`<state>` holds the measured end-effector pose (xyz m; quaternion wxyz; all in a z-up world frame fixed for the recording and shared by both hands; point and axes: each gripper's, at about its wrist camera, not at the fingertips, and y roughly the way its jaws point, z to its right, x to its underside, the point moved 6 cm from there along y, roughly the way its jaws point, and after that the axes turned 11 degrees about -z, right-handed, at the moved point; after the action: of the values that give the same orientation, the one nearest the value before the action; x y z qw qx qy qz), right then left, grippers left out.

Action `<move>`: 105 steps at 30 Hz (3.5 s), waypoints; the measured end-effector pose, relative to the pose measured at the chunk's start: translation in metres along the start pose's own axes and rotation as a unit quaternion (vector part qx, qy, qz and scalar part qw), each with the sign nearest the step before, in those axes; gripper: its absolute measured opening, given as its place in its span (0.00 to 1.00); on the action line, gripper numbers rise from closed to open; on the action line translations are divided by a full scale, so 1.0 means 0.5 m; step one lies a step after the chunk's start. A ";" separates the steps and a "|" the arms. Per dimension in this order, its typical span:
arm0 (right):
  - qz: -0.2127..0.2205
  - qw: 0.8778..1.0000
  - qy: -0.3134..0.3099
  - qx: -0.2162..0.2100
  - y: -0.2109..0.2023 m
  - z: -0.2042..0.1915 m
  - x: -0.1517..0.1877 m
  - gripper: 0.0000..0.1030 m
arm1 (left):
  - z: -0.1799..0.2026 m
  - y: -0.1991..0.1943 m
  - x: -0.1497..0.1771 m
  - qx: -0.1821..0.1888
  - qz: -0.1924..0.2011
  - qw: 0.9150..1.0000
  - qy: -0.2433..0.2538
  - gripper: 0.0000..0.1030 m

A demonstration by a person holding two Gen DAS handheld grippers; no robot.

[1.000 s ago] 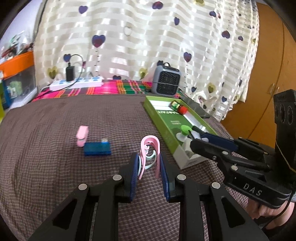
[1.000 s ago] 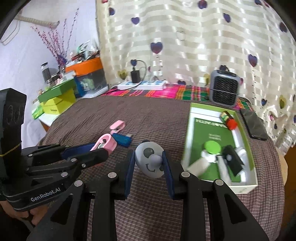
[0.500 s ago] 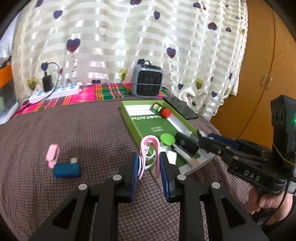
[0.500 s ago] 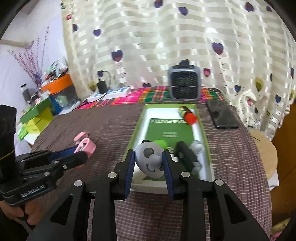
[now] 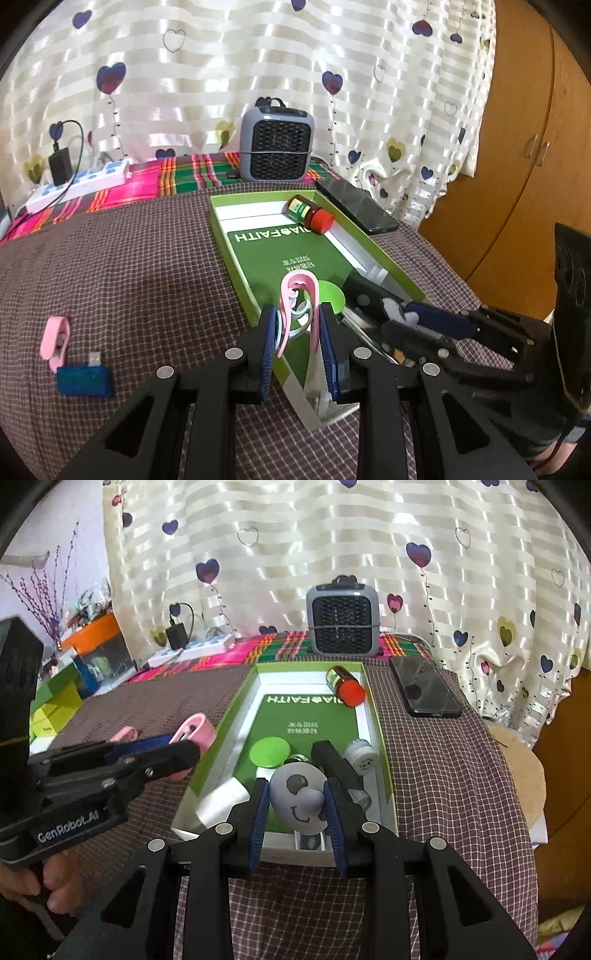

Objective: Organize rigid objects
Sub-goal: 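Lower the pink clip and grey gadget into the box and open both grippers, then withdraw both grippers toward the pink stick and blue USB drive, then grasp the pink stick with the left gripper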

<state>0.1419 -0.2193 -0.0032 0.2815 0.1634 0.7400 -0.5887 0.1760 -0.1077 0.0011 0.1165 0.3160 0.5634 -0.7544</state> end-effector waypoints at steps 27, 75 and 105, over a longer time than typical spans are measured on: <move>0.015 1.000 0.000 0.011 -0.007 -0.011 -0.004 0.43 | 0.002 0.007 0.000 -0.008 -0.004 1.000 0.013 0.32; 0.014 0.991 -0.117 -0.064 0.012 -0.257 -0.024 0.43 | -0.358 -0.056 0.073 -0.143 -0.022 0.987 -0.077 0.34; -0.086 0.981 -0.156 -0.076 0.139 -0.362 -0.009 0.43 | -0.286 -0.066 0.154 -0.035 -0.080 0.996 -0.005 0.16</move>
<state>0.1449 -0.0271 -0.0277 0.3535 -0.0170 0.7408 -0.5709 0.1480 0.0493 -0.0436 0.0694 0.2618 0.6122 -0.7429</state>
